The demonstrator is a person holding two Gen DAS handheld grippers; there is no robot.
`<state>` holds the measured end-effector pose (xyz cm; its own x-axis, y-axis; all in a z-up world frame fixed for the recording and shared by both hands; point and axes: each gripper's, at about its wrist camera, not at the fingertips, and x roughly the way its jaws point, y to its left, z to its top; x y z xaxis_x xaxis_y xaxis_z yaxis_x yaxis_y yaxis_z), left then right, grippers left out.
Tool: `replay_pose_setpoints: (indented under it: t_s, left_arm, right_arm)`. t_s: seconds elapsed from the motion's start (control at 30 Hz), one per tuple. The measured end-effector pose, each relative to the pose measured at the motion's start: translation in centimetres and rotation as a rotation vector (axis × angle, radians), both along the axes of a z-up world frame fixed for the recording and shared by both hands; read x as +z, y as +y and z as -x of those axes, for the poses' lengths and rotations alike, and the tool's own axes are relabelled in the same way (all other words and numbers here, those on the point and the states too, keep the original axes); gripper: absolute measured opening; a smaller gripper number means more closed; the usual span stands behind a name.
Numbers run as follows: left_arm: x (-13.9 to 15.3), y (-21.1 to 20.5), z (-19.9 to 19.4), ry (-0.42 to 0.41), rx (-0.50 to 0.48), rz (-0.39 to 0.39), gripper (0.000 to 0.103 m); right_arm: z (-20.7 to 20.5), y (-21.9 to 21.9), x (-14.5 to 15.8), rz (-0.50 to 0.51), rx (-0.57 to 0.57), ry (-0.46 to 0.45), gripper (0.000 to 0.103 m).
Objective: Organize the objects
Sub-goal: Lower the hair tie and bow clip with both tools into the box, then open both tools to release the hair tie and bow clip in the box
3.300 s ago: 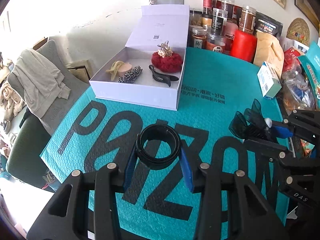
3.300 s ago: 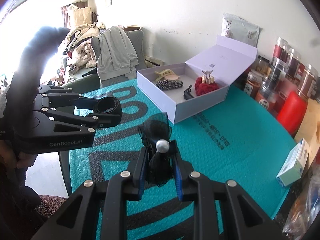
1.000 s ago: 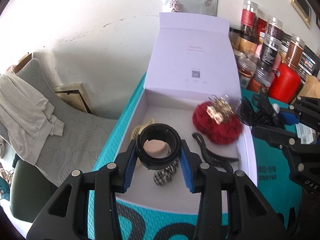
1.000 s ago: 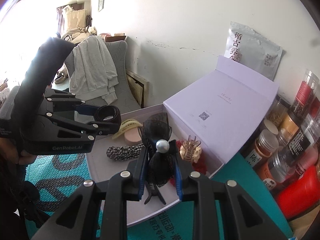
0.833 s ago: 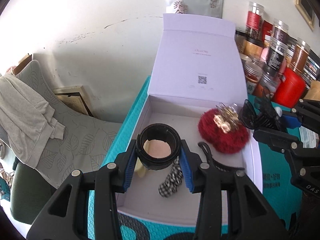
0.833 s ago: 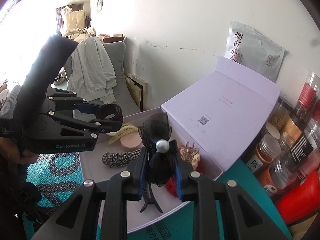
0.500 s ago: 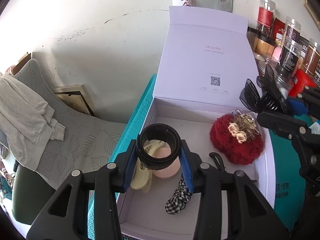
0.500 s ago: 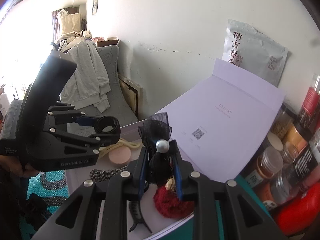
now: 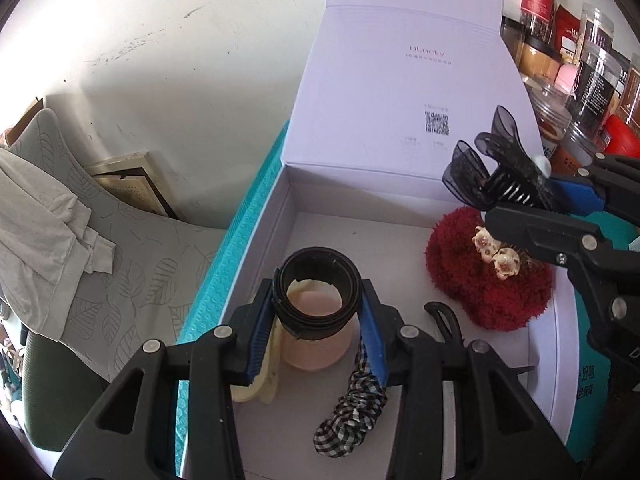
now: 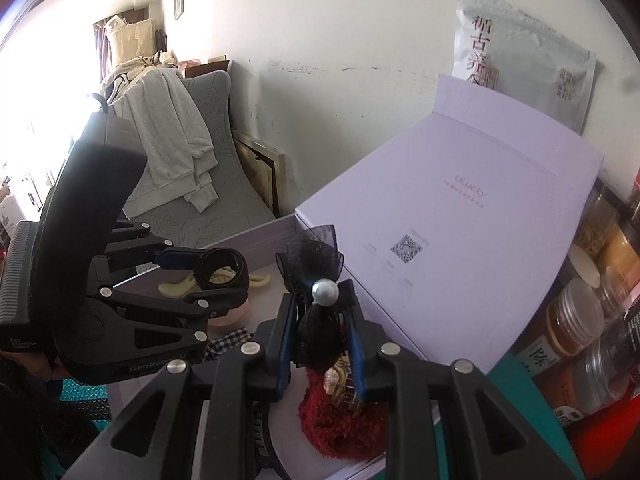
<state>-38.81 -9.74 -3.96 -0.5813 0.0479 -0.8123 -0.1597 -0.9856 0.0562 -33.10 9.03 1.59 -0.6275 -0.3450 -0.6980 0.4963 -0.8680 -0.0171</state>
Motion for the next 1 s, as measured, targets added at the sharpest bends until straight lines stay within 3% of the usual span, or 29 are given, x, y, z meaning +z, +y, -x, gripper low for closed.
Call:
replay_pose_setpoints:
  t_s: [0.33,0.73,1.0]
  left_arm:
    - [-2.7,2.0,-0.3,-0.038,-0.029,0.013,0.039]
    - [-3.0,1.6,-1.2,-0.036,-0.008,0.022,0.039]
    - [-2.8,2.4,-2.0,-0.040,-0.009,0.024,0.046]
  right_arm:
    - [0.0,-1.2,-2.1,-0.049,0.055,-0.020,0.023]
    - [-0.9,-1.8,-2.2,-0.048,0.112,-0.054,0.023]
    - [-1.5,-1.7,-1.5,-0.058,0.102,-0.017,0.024]
